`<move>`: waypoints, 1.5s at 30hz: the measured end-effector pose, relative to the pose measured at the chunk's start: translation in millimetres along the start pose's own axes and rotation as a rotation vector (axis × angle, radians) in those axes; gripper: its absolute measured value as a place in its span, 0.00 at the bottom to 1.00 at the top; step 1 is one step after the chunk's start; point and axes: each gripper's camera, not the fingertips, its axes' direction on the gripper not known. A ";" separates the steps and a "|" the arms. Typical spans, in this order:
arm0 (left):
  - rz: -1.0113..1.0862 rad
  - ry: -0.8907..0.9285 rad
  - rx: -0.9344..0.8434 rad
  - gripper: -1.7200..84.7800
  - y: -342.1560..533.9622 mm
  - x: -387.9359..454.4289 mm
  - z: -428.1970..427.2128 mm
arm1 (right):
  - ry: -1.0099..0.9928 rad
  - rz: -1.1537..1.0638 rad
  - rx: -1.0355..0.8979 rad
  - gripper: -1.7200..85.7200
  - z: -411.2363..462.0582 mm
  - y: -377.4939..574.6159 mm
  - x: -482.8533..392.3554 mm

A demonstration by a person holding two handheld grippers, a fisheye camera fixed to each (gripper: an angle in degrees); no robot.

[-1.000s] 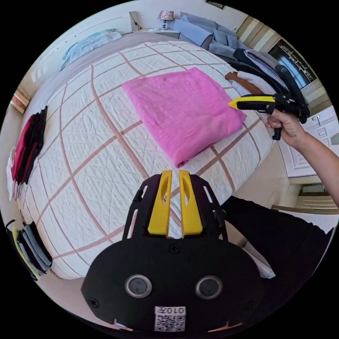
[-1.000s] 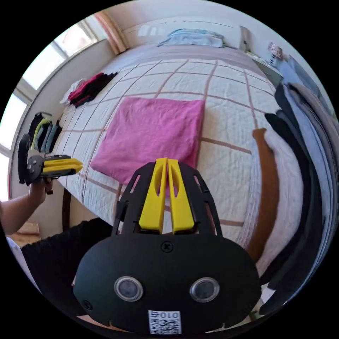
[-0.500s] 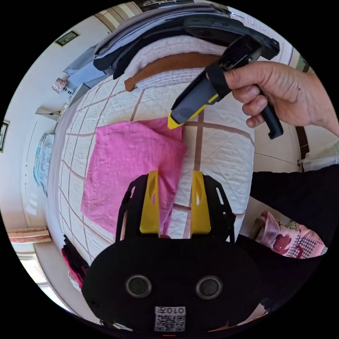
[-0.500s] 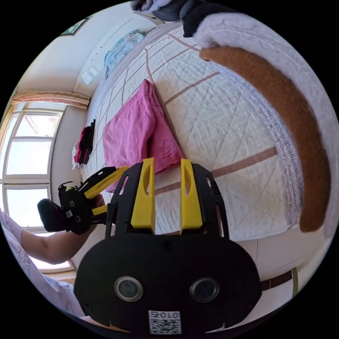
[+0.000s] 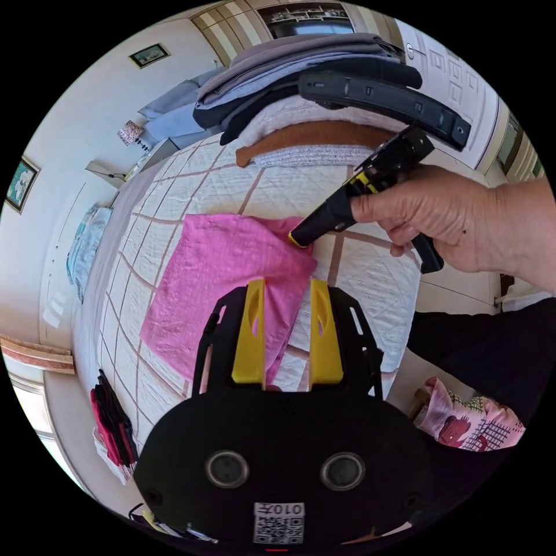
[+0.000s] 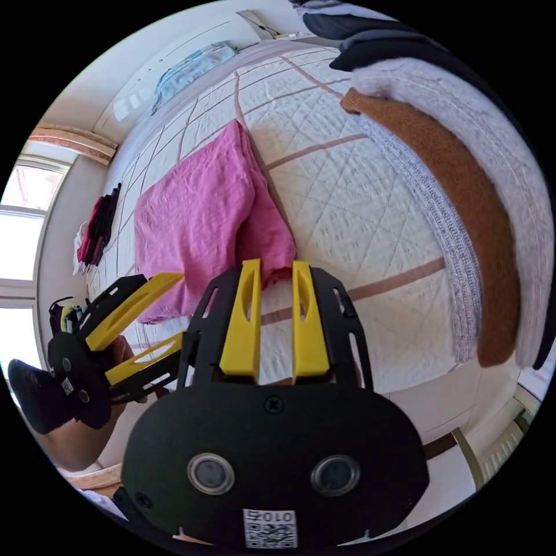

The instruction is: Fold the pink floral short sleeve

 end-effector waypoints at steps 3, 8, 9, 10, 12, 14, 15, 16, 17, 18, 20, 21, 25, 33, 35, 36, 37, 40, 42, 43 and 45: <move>-0.002 -0.006 -0.027 0.16 -1.9 10.7 2.6 | -0.083 -0.012 -0.075 0.08 0.4 -4.5 -1.3; 0.014 -0.044 -0.041 0.16 -17.6 24.3 7.4 | -0.317 -0.020 -0.058 0.08 -33.0 -27.0 8.7; -0.001 -0.070 -0.037 0.15 -21.6 25.0 6.8 | -0.315 -0.043 -0.064 0.08 -36.6 -30.6 5.1; -0.019 -0.108 -0.039 0.15 -25.8 25.1 6.4 | -0.294 -0.097 -0.077 0.08 -41.2 -37.2 -4.2; -0.061 -0.155 -0.049 0.14 -31.2 21.7 5.6 | -0.290 -0.158 -0.104 0.08 -41.6 -45.7 -15.2; -0.120 -0.157 -0.052 0.12 -32.6 10.6 4.1 | -0.299 -0.220 -0.076 0.08 -43.1 -50.4 -20.4; -0.156 -0.107 -0.050 0.12 -31.6 0.6 3.8 | -0.290 -0.228 -0.064 0.08 -44.6 -50.4 -19.2; -0.176 -0.055 -0.049 0.11 -29.6 -7.5 4.1 | -0.260 -0.227 -0.038 0.09 -48.9 -48.6 -12.6; -0.181 -0.036 -0.047 0.11 -28.3 -10.5 3.8 | -0.255 -0.203 -0.006 0.09 -53.1 -43.8 -2.0; -0.192 -0.009 -0.029 0.10 -24.8 -15.0 1.3 | -0.263 -0.189 0.004 0.10 -53.7 -40.3 3.5; -0.237 0.048 0.008 0.10 -16.1 -25.0 -3.1 | -0.260 -0.149 -0.049 0.10 -39.0 -22.7 19.0; -0.284 0.111 0.035 0.09 -8.2 -35.0 -4.4 | -0.247 -0.141 -0.069 0.10 -32.8 -17.2 21.3; -0.374 0.249 0.097 0.08 11.7 -64.7 -8.3 | -0.220 -0.117 -0.139 0.12 10.6 11.1 28.4; -0.260 0.252 0.066 0.08 0.1 -65.7 -18.8 | -0.268 -0.051 -0.122 0.08 43.8 10.2 45.3; -0.246 0.264 0.055 0.08 -0.6 -67.4 -20.1 | -0.388 0.011 -0.100 0.08 38.2 9.7 56.8; -0.234 0.264 0.060 0.08 -0.6 -68.1 -23.8 | -0.441 0.032 -0.090 0.08 36.9 10.2 61.7; -0.206 0.268 0.062 0.09 -1.1 -67.9 -27.5 | -0.565 0.078 -0.069 0.08 36.4 12.2 73.3; -0.129 0.250 0.078 0.09 -0.8 -67.7 -40.9 | -0.856 0.161 -0.025 0.08 48.7 21.0 100.6; -0.062 0.221 0.070 0.09 -2.7 -65.9 -47.8 | -0.956 0.182 -0.017 0.08 60.4 25.7 110.1; -0.010 0.207 0.055 0.10 -4.8 -62.6 -49.1 | -1.003 0.184 -0.005 0.10 66.5 27.6 113.8; 0.051 0.190 0.036 0.10 -6.5 -57.8 -49.4 | -1.051 0.165 0.015 0.12 72.2 28.4 116.2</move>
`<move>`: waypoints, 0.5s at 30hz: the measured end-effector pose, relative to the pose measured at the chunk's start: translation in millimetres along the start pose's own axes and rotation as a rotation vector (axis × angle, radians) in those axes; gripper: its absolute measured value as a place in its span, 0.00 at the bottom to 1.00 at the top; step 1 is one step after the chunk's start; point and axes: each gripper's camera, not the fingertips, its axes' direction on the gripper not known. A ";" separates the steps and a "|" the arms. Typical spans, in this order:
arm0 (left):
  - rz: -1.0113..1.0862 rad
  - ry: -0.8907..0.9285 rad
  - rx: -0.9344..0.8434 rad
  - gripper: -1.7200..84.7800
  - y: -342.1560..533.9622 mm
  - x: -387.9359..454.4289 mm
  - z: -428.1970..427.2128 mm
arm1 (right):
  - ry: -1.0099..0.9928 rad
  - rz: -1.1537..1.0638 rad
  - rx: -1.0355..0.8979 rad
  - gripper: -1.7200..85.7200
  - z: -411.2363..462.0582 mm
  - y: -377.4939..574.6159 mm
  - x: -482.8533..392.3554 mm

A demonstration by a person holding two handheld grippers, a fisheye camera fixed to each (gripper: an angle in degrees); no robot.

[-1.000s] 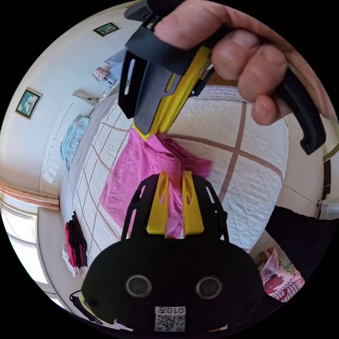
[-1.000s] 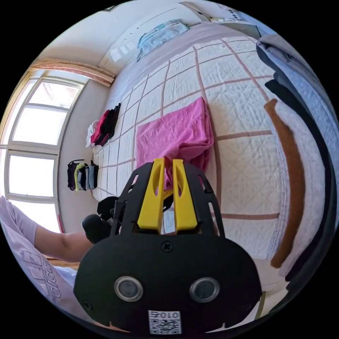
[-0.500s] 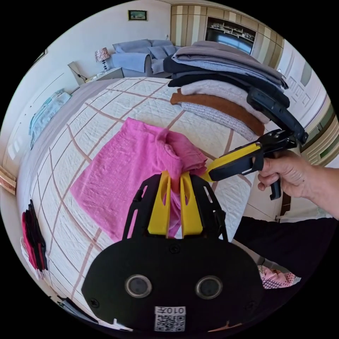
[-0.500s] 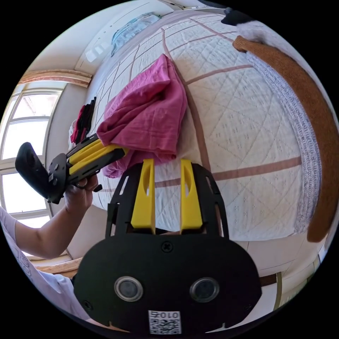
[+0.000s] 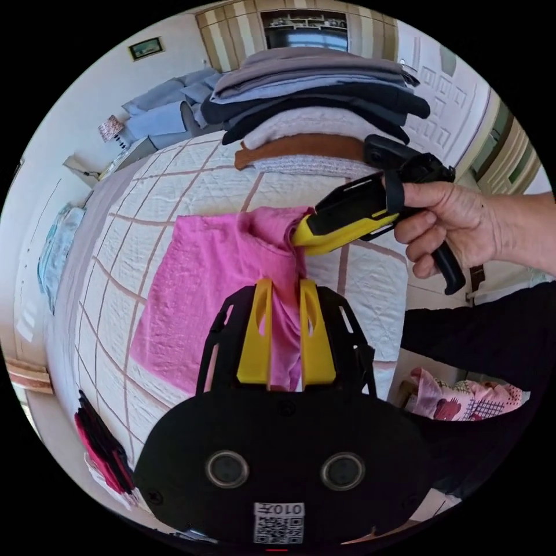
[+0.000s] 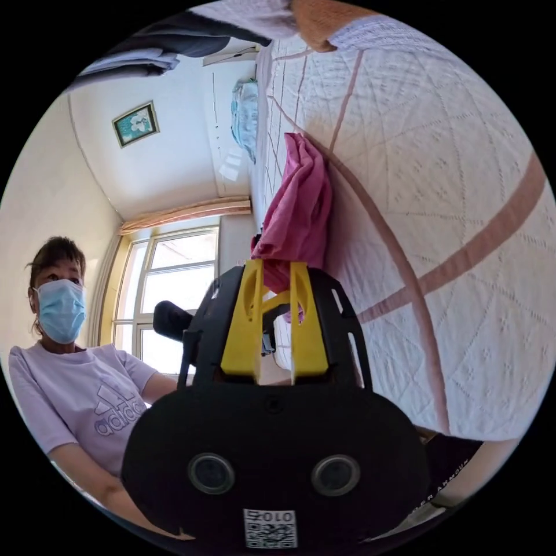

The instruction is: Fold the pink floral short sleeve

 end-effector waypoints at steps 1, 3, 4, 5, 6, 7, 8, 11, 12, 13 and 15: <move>0.014 -0.014 -0.004 0.11 0.4 0.6 -2.1 | -0.015 -0.032 -0.003 0.15 0.9 -0.5 1.5; 0.002 -0.013 -0.005 0.11 3.5 -4.4 -5.7 | -0.067 -0.052 -0.010 0.18 2.5 -2.7 4.3; -0.017 0.007 -0.008 0.11 6.4 -9.1 -7.2 | -0.067 -0.068 -0.023 0.20 3.9 -4.5 4.4; -0.029 0.008 -0.008 0.11 7.9 -11.2 -8.1 | 0.027 -0.080 -0.042 0.19 6.6 -5.9 2.0; -0.041 0.001 -0.002 0.12 10.9 -13.8 -11.1 | 0.077 -0.079 -0.049 0.19 8.2 -7.1 0.7; -0.046 -0.003 0.001 0.12 13.0 -15.5 -13.6 | 0.168 -0.054 -0.042 0.17 10.6 -9.9 -0.8; -0.046 -0.004 -0.002 0.12 13.6 -16.2 -14.2 | 0.243 -0.016 -0.026 0.16 13.6 -12.8 -1.9; -0.050 -0.026 -0.016 0.13 19.2 -23.8 -21.0 | 0.419 0.041 -0.033 0.12 25.0 -20.8 -8.6; -0.079 -0.008 -0.023 0.13 25.5 -32.8 -28.9 | 0.442 0.044 -0.033 0.12 26.3 -22.3 -9.7; -0.169 0.026 -0.018 0.14 37.9 -46.8 -41.8 | 0.462 0.040 -0.042 0.11 28.1 -25.2 -10.7; -0.425 0.119 0.025 0.15 75.0 -77.5 -68.5 | 0.444 0.052 -0.055 0.10 27.2 -29.2 -8.4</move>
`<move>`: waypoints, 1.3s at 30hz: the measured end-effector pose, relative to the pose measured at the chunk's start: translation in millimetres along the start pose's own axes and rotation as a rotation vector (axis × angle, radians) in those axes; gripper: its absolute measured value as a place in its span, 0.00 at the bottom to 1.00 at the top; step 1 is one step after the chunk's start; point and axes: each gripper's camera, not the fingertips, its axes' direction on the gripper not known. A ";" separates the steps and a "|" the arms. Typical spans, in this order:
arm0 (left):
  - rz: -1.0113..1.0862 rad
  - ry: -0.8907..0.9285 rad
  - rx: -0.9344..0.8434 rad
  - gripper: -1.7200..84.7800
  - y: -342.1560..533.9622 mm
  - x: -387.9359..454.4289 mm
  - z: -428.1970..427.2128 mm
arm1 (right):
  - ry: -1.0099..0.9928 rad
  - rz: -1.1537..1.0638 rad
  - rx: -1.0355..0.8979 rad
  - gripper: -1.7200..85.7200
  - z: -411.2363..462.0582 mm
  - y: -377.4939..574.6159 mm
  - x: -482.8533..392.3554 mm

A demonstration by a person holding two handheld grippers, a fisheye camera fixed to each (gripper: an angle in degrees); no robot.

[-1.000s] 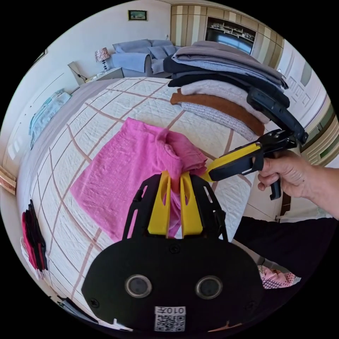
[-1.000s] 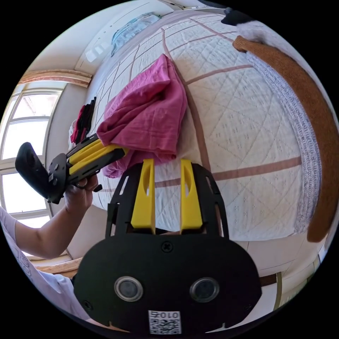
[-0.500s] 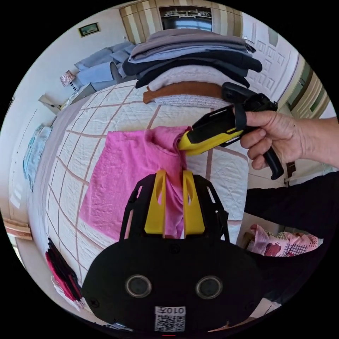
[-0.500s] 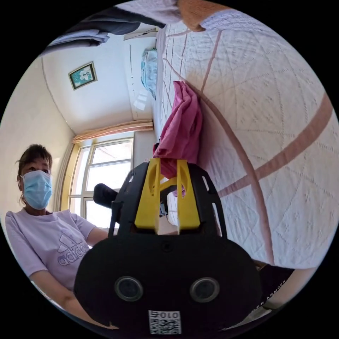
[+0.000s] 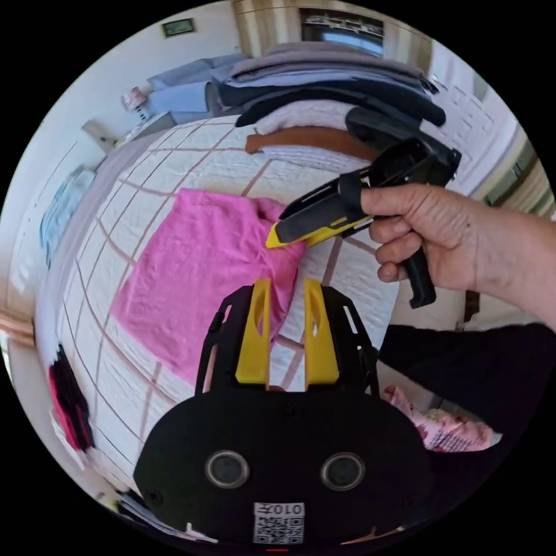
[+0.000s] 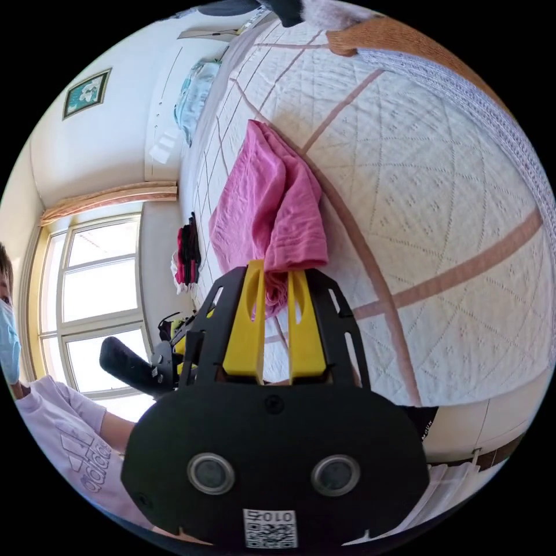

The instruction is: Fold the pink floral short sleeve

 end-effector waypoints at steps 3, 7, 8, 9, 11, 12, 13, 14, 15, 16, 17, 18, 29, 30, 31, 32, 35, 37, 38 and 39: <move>-0.522 0.203 0.098 0.16 73.6 -83.2 -50.3 | -0.070 0.005 -0.008 0.10 -4.3 -4.2 3.8; -1.001 0.333 0.154 0.18 172.4 -176.1 -64.5 | -0.191 0.005 0.002 0.10 -6.5 -8.8 2.1; -1.047 0.371 0.169 0.18 182.0 -187.6 -61.1 | -0.250 0.034 0.012 0.09 -6.5 -10.0 3.5; -1.125 0.492 0.209 0.18 197.7 -208.9 -50.3 | -0.285 0.054 0.020 0.09 -6.4 -10.5 4.4; -1.246 0.680 0.264 0.19 217.7 -229.9 -32.7 | -0.384 0.106 0.044 0.09 -4.7 -13.9 0.6; -1.309 0.739 0.301 0.19 228.4 -235.4 -29.7 | -0.395 0.109 0.044 0.09 -4.0 -15.5 -2.7; -1.341 0.773 0.330 0.19 236.2 -237.6 -31.7 | -0.397 0.098 0.039 0.09 -2.5 -19.7 -11.9; -1.349 0.782 0.334 0.20 239.0 -238.0 -33.6 | -0.393 0.084 0.028 0.09 -0.6 -24.5 -21.8; -1.381 0.809 0.350 0.20 245.8 -237.4 -36.4 | -0.391 0.077 0.022 0.09 0.4 -26.9 -26.4; -1.425 0.850 0.397 0.20 253.7 -235.5 -37.5 | -0.393 0.062 0.011 0.09 2.7 -31.6 -34.3; -1.450 0.876 0.430 0.20 257.4 -234.5 -37.1 | -0.398 0.048 0.003 0.09 4.9 -36.0 -40.4; -1.495 0.936 0.503 0.20 262.4 -232.6 -34.3 | -0.401 0.041 -0.001 0.09 6.0 -38.0 -42.6; -1.679 1.116 0.716 0.23 255.3 -208.9 -38.4 | -0.442 0.051 -0.029 0.09 22.5 -67.3 -64.9; -1.682 1.120 0.788 0.23 255.5 -210.1 -39.0 | -0.445 0.049 -0.033 0.09 23.7 -68.4 -66.9; -1.672 1.136 0.851 0.23 251.7 -216.1 -35.9 | -0.454 0.047 -0.039 0.09 26.3 -70.6 -70.5; -1.667 1.147 0.875 0.24 248.5 -219.9 -33.5 | -0.461 0.042 -0.040 0.09 28.7 -72.6 -73.3; -1.620 1.189 1.024 0.24 225.6 -239.0 -26.9 | -0.468 0.040 -0.037 0.09 34.3 -77.7 -74.7; -1.643 1.187 1.084 0.23 213.0 -249.3 -23.5 | -0.479 0.055 -0.034 0.09 37.7 -80.1 -72.4; -1.654 1.185 1.080 0.23 210.8 -251.2 -22.1 | -0.479 0.059 -0.038 0.09 39.8 -81.6 -71.6; -1.671 1.175 1.061 0.22 206.1 -254.5 -20.0 | -0.475 0.058 -0.039 0.09 40.5 -82.3 -71.7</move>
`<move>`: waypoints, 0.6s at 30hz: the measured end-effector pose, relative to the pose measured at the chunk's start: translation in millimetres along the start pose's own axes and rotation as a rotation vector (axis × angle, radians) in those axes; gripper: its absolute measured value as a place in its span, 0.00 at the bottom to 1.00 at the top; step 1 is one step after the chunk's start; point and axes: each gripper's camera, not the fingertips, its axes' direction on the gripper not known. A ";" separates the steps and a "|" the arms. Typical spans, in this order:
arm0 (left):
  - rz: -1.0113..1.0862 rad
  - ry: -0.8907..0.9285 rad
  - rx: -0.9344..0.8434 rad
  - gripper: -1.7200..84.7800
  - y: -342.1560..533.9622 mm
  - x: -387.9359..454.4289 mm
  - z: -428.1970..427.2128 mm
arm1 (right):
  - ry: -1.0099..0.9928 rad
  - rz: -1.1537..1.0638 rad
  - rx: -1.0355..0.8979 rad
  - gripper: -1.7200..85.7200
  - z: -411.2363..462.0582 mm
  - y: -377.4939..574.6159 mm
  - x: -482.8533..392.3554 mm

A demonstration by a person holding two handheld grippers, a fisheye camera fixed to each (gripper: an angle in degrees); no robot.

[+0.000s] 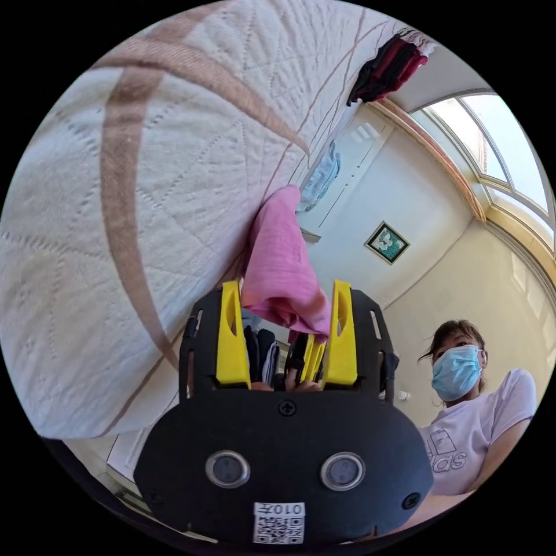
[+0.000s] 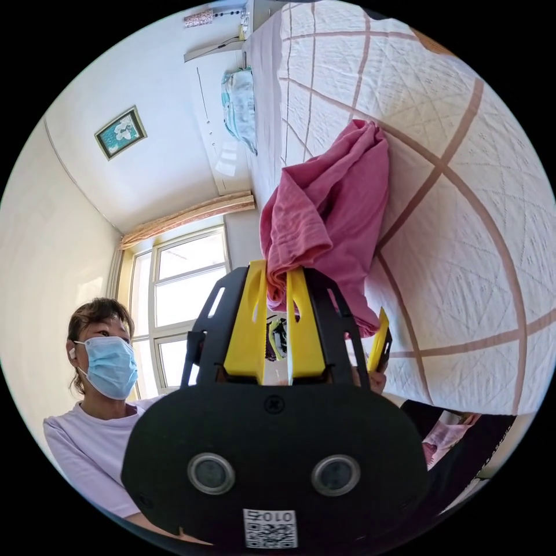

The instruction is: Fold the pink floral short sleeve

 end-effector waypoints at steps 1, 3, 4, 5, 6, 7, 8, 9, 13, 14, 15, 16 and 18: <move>-0.004 -0.021 -0.010 0.21 -1.8 0.4 6.4 | 0.012 -0.003 -0.002 0.09 0.9 -1.2 -0.2; 0.024 -0.038 -0.034 0.19 -3.7 7.6 14.9 | 0.038 -0.016 -0.005 0.09 0.6 -3.1 -0.5; 0.052 -0.078 -0.057 0.17 -4.8 17.5 18.6 | 0.075 -0.030 -0.011 0.09 -0.8 -4.9 -0.4; 0.068 -0.103 -0.069 0.16 -5.4 23.7 19.8 | 0.148 -0.041 -0.018 0.09 -2.6 -6.6 -0.6; 0.094 -0.165 -0.085 0.15 -7.0 36.8 21.0 | 0.193 -0.046 -0.022 0.09 -3.4 -7.4 -0.8; 0.112 -0.241 -0.114 0.14 -10.2 49.6 22.9 | 0.284 -0.060 -0.039 0.09 -3.6 -9.2 -0.8; 0.119 -0.281 -0.131 0.14 -12.4 55.7 24.7 | 0.358 -0.065 -0.062 0.09 -2.1 -10.8 1.2; 0.132 -0.345 -0.159 0.14 -17.2 67.5 29.4 | 0.377 -0.067 -0.071 0.09 -1.0 -11.5 2.9; 0.228 -0.408 -0.251 0.13 -35.5 112.1 67.0 | 0.273 -0.035 -0.063 0.09 3.1 -15.3 16.6; 0.247 -0.408 -0.265 0.13 -37.3 120.1 74.4 | 0.242 -0.034 -0.049 0.09 4.7 -16.2 12.1; 0.293 -0.410 -0.294 0.13 -39.8 138.6 89.9 | 0.232 -0.042 -0.046 0.09 6.3 -16.7 7.5; 0.341 -0.414 -0.319 0.13 -41.0 160.8 105.2 | 0.216 -0.067 -0.047 0.09 10.5 -18.0 -5.5; 0.407 -0.410 -0.350 0.13 -41.4 198.9 126.2 | 0.190 -0.115 -0.063 0.09 18.4 -20.5 -30.5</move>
